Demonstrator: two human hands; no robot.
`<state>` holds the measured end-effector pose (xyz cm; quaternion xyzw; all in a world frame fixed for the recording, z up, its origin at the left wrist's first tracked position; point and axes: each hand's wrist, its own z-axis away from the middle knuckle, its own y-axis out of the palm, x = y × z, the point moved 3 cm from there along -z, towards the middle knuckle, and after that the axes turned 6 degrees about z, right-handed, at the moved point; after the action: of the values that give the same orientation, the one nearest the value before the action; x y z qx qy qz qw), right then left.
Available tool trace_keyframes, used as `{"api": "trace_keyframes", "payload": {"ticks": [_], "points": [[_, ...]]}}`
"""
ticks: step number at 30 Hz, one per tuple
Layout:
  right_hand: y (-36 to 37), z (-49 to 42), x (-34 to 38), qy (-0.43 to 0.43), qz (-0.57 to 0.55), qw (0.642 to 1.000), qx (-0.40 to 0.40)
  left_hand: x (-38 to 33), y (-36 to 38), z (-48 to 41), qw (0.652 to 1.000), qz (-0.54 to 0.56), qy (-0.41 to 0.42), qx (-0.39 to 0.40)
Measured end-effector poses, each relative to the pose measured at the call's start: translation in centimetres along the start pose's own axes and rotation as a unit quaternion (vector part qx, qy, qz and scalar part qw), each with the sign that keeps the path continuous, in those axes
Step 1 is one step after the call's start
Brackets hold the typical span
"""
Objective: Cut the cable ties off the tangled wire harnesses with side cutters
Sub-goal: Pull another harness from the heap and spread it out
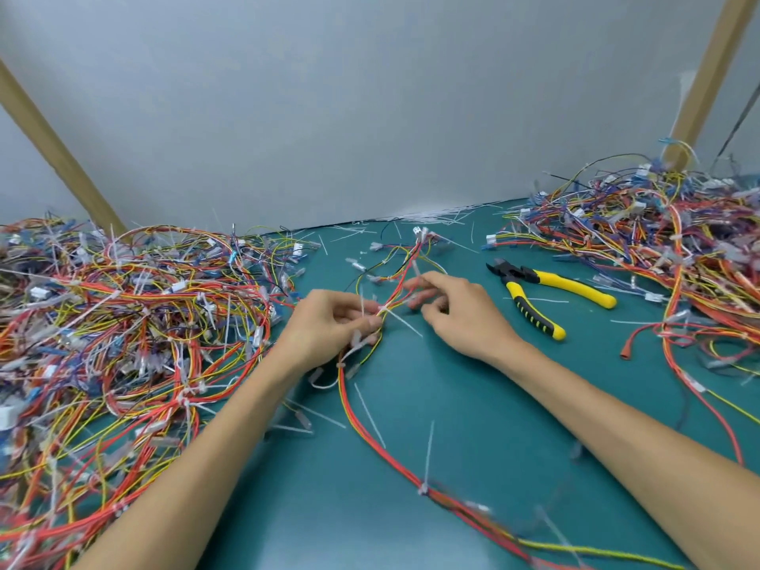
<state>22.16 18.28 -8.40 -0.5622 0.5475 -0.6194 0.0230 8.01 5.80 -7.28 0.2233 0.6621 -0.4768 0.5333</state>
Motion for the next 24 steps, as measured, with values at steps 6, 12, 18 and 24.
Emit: {"api": "trace_keyframes", "payload": {"ticks": [6,12,18,24], "points": [[-0.5,-0.1,-0.1,-0.007,-0.1,0.99,0.095,-0.2,0.9,-2.6,0.97,0.239,-0.02,0.031],[-1.0,-0.3,-0.1,0.011,-0.171,0.962,0.211,0.5,0.9,-5.2,0.912,0.41,-0.011,0.014],[0.8,1.0,2.6,-0.017,-0.138,0.948,0.288,1.0,-0.2,-5.9,0.855,0.519,-0.016,-0.004],[2.5,2.4,4.4,-0.091,-0.007,0.972,0.215,0.7,-0.1,-5.6,0.833,0.553,-0.004,-0.011]]}}
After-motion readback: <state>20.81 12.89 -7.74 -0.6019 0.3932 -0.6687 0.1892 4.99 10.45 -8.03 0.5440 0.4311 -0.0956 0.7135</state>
